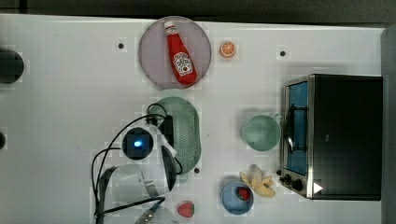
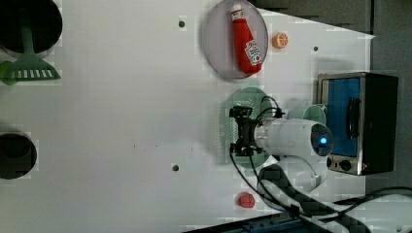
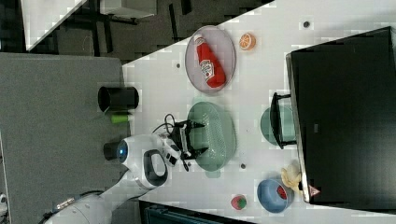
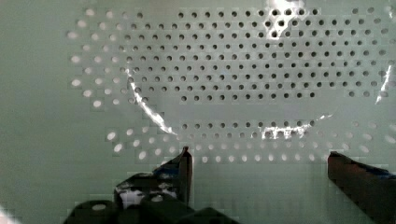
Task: Drag strainer right to left.
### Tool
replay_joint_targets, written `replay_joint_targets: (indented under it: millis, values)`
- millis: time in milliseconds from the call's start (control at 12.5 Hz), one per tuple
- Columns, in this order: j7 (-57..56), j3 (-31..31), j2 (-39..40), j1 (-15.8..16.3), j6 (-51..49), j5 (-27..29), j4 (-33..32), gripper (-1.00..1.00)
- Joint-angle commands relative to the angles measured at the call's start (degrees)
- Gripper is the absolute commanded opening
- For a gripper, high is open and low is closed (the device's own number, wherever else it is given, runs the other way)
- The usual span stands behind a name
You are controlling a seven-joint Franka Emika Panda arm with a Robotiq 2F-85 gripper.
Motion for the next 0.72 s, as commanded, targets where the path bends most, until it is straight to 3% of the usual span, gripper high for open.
replay_joint_targets:
  millis: [80, 720]
  values:
    - [4.02, 0.97, 0.11, 3.01, -1.46, -0.83, 1.46, 1.0]
    - [10.55, 1.15, 4.88, 8.94, -8.18, -0.55, 11.15, 1.0]
